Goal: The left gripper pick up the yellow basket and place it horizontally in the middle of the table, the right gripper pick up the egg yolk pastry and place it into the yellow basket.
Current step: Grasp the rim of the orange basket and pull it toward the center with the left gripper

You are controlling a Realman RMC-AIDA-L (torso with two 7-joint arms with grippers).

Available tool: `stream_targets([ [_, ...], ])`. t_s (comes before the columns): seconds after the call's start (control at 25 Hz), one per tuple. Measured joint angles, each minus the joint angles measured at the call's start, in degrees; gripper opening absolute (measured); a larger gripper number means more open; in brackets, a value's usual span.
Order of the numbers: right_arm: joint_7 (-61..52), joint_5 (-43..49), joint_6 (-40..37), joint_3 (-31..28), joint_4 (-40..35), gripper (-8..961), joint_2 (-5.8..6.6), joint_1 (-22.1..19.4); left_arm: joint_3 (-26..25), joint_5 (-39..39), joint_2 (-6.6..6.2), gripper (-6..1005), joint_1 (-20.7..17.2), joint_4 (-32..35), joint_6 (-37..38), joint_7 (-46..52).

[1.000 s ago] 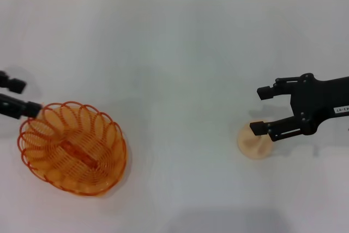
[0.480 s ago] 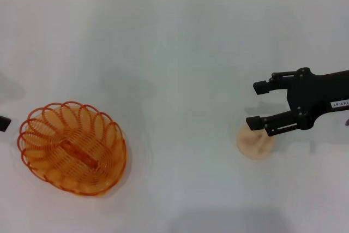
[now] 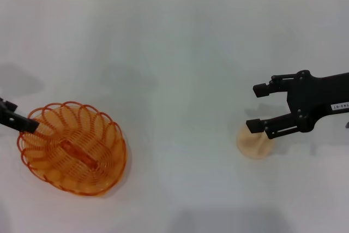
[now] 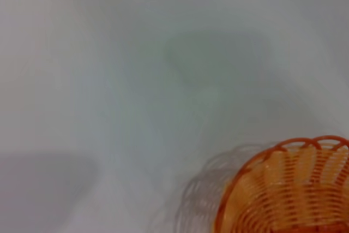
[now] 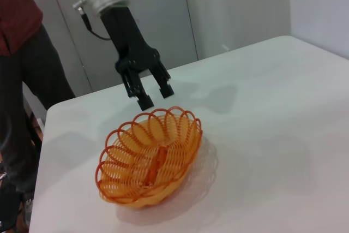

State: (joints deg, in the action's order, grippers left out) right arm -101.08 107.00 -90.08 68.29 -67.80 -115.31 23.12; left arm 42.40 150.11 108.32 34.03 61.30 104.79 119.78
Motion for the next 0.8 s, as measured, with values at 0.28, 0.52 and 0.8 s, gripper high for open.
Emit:
stream_targets([
  [0.28,0.0,0.0,-0.3,0.0,0.0,851,0.0,0.0,1.2,3.1,1.61,862,2.2,-7.4,-6.4,-1.0],
  [0.52,-0.1,0.0,-0.4,0.2,-0.1,850,0.0,-0.1,1.2,3.7,2.28,863,2.6,-9.4,-8.7,-1.6],
  [0.8,-0.1,0.0,-0.4,0.1,0.0,850,0.0,-0.3,1.2,4.3,2.54,854,2.7,-9.7,-9.4,-1.7],
])
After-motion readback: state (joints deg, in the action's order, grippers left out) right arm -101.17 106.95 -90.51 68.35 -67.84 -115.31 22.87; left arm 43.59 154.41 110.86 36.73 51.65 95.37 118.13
